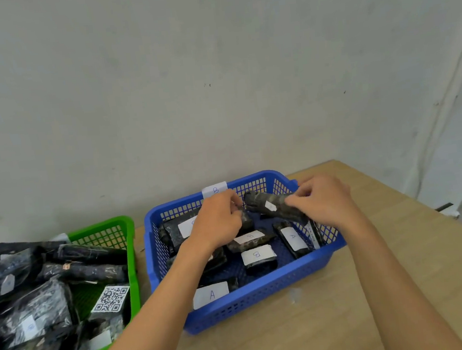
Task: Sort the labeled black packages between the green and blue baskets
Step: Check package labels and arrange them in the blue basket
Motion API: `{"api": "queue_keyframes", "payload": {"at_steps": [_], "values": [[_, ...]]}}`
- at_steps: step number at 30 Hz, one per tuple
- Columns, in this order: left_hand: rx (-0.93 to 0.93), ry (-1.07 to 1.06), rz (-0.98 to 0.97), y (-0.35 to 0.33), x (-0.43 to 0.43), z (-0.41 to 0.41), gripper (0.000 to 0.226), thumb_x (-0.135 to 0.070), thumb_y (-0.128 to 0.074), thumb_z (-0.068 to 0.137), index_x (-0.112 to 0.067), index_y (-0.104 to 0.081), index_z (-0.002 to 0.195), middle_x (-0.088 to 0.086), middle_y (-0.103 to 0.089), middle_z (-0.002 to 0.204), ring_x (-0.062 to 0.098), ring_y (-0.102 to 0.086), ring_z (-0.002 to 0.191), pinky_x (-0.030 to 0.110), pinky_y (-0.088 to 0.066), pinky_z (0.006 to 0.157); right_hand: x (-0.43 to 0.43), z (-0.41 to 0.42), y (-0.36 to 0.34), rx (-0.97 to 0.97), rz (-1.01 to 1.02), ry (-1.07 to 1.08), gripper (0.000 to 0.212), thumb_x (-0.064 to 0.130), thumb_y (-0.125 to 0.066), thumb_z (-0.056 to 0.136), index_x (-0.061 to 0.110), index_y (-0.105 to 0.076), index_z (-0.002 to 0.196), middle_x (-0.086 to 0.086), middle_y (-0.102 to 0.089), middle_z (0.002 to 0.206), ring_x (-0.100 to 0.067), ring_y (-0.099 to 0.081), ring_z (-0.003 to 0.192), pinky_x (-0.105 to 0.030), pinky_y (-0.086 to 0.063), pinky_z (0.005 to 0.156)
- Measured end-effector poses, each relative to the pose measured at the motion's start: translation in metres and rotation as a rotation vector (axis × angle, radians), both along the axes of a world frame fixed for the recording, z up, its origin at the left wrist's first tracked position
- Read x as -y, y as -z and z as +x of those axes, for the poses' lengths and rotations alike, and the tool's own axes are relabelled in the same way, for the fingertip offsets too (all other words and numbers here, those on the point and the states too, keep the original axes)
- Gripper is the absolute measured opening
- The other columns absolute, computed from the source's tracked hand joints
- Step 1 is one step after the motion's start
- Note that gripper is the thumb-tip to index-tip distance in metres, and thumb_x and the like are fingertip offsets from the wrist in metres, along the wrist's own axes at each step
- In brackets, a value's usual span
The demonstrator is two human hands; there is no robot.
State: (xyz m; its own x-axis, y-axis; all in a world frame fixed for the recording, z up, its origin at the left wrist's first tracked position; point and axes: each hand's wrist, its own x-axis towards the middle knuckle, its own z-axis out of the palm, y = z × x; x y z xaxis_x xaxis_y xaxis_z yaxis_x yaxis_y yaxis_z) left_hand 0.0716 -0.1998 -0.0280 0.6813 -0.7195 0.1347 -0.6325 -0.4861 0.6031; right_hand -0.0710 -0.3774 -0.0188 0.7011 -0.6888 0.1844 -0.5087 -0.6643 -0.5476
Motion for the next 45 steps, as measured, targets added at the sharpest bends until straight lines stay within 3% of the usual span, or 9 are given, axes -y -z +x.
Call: {"api": "queue_keyframes", "payload": {"at_steps": [3, 8, 12, 18, 21, 26, 28, 33, 45], "values": [[0.060, 0.063, 0.054, -0.003, 0.014, 0.003, 0.024, -0.008, -0.055, 0.096, -0.013, -0.065, 0.117, 0.004, -0.068, 0.104, 0.024, -0.064, 0.098, 0.039, -0.054, 0.088, 0.017, -0.017, -0.007, 0.286, 0.387, -0.018, 0.022, 0.039, -0.072, 0.088, 0.026, -0.082, 0.074, 0.013, -0.076, 0.071, -0.007, -0.066, 0.071, -0.025, -0.051, 0.064], [0.347, 0.173, 0.414, 0.004, 0.056, 0.000, 0.027, -0.006, -0.054, 0.093, -0.007, -0.056, 0.120, 0.014, -0.053, 0.127, 0.036, -0.054, 0.116, 0.043, -0.047, 0.085, 0.040, -0.030, -0.007, 0.526, 0.767, -0.046, 0.024, 0.029, -0.070, 0.096, 0.015, -0.084, 0.083, -0.002, -0.079, 0.083, -0.017, -0.066, 0.074, -0.032, -0.049, 0.068], [0.296, 0.306, 0.426, 0.014, 0.082, 0.006, 0.063, -0.012, -0.062, 0.095, -0.016, -0.037, 0.152, 0.010, -0.045, 0.151, 0.035, -0.045, 0.137, 0.050, -0.044, 0.108, 0.050, -0.034, -0.003, 0.619, 0.899, -0.119, 0.023, 0.027, -0.070, 0.096, 0.010, -0.084, 0.090, -0.005, -0.078, 0.087, -0.014, -0.069, 0.074, -0.029, -0.055, 0.063], [0.350, 0.354, 0.371, 0.022, 0.098, 0.005, 0.045, -0.017, -0.072, 0.091, -0.015, -0.050, 0.130, 0.010, -0.058, 0.129, 0.033, -0.057, 0.116, 0.051, -0.050, 0.093, 0.052, -0.033, -0.003, 0.704, 0.945, -0.106, 0.023, 0.023, -0.068, 0.098, 0.004, -0.079, 0.094, -0.006, -0.074, 0.083, -0.016, -0.067, 0.073, -0.029, -0.056, 0.062], [0.102, 0.266, 0.064, 0.008, 0.088, 0.011, 0.038, -0.014, -0.070, 0.093, -0.012, -0.055, 0.128, 0.010, -0.066, 0.123, 0.031, -0.062, 0.111, 0.048, -0.051, 0.095, 0.050, -0.033, -0.009, 0.829, 0.988, -0.065, 0.023, 0.019, -0.066, 0.099, -0.001, -0.072, 0.106, -0.006, -0.073, 0.082, -0.017, -0.067, 0.072, -0.030, -0.056, 0.062], [-1.036, 0.266, -0.595, -0.019, 0.033, 0.016, 0.030, -0.001, -0.047, 0.104, -0.005, -0.055, 0.133, 0.022, -0.068, 0.128, 0.032, -0.071, 0.108, 0.050, -0.060, 0.092, 0.044, -0.033, -0.016, 0.858, 1.026, -0.141, 0.028, 0.018, -0.064, 0.100, -0.008, -0.068, 0.110, -0.011, -0.075, 0.087, -0.019, -0.073, 0.073, -0.033, -0.063, 0.064], [-1.156, 0.279, -0.708, -0.024, 0.006, 0.017, 0.037, 0.001, -0.043, 0.105, -0.006, -0.052, 0.139, 0.026, -0.066, 0.131, 0.036, -0.070, 0.112, 0.047, -0.062, 0.087, 0.037, -0.030, -0.017, 0.832, 1.035, -0.190, 0.026, 0.018, -0.063, 0.101, -0.006, -0.073, 0.105, -0.016, -0.077, 0.091, -0.026, -0.075, 0.078, -0.034, -0.063, 0.063], [-1.028, 0.199, -0.715, -0.032, -0.064, 0.012, 0.036, -0.002, -0.046, 0.105, -0.009, -0.054, 0.140, 0.022, -0.067, 0.131, 0.038, -0.067, 0.119, 0.041, -0.062, 0.086, 0.015, -0.010, -0.013, 0.764, 1.079, -0.287, 0.030, 0.023, -0.066, 0.097, -0.005, -0.073, 0.107, -0.029, -0.075, 0.105, -0.039, -0.077, 0.092, -0.034, -0.064, 0.064], [-0.394, -0.381, -0.699, -0.055, -0.316, 0.033, 0.037, 0.013, -0.061, 0.092, -0.007, -0.065, 0.124, 0.011, -0.074, 0.095, 0.025, -0.073, 0.087, 0.030, -0.064, 0.068, -0.151, 0.032, -0.018, 0.464, 1.239, -0.809, 0.052, 0.023, -0.090, 0.076, 0.004, -0.073, 0.120, -0.027, -0.070, 0.123, -0.045, -0.070, 0.112, -0.042, -0.063, 0.080]]}}
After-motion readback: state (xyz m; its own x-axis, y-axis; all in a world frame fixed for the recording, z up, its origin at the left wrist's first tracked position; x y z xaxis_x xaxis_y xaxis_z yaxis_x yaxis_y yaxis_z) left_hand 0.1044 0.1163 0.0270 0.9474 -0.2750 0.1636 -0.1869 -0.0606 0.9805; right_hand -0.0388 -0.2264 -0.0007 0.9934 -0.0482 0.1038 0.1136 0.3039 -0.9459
